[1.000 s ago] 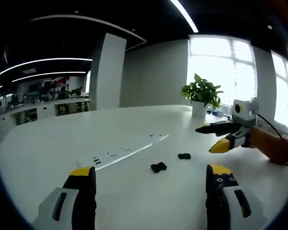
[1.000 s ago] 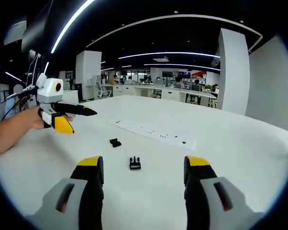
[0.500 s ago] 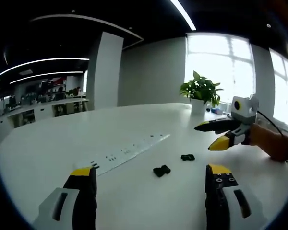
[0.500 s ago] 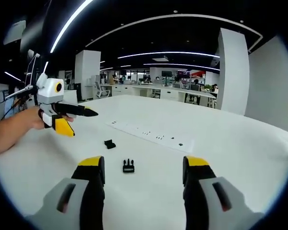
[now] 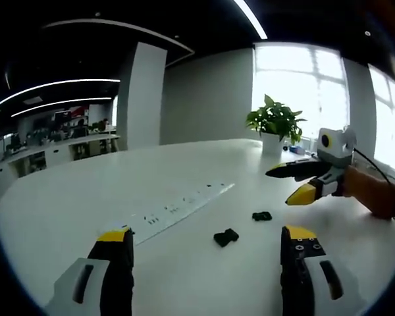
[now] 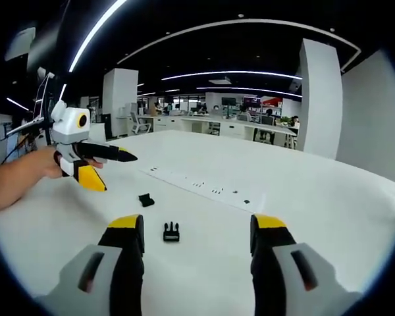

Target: Snap the two parts of the plastic buckle together until the buckle closes and remains connected.

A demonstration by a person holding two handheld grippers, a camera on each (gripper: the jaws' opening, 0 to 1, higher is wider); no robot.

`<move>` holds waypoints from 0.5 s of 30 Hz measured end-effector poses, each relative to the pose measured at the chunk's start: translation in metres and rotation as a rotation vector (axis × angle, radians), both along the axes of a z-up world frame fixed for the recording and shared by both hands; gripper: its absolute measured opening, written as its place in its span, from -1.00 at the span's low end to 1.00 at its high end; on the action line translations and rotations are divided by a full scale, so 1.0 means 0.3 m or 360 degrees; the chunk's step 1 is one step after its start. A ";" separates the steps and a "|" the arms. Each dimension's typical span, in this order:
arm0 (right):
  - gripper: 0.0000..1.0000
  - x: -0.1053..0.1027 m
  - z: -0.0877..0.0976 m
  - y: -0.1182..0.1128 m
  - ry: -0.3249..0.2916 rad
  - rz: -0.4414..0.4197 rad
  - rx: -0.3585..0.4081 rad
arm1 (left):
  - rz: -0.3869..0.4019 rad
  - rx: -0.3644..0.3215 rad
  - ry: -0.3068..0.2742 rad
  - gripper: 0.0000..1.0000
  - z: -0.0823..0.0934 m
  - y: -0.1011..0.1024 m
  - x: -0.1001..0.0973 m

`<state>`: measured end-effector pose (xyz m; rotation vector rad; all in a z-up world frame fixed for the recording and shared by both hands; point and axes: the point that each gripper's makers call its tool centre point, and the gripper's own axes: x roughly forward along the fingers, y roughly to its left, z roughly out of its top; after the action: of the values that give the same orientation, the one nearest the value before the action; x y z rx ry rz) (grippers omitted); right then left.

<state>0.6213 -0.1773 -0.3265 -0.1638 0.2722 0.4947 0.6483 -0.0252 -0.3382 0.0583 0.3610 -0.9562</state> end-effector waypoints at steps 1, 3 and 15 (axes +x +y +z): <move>0.31 0.004 0.000 0.000 0.0007 0.0005 -0.0002 | 0.0001 0.0000 -0.0003 0.86 0.001 0.000 0.002; 0.32 0.016 0.007 -0.008 0.0003 -0.0003 0.0008 | -0.0003 -0.0002 0.0009 0.85 0.002 -0.003 0.011; 0.31 0.052 0.020 -0.022 -0.0005 -0.0016 0.0021 | -0.0015 -0.0005 0.0008 0.85 0.001 -0.016 0.042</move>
<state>0.6370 -0.1839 -0.3206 -0.1503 0.2665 0.4863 0.6609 -0.0302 -0.3378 0.0553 0.3641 -0.9666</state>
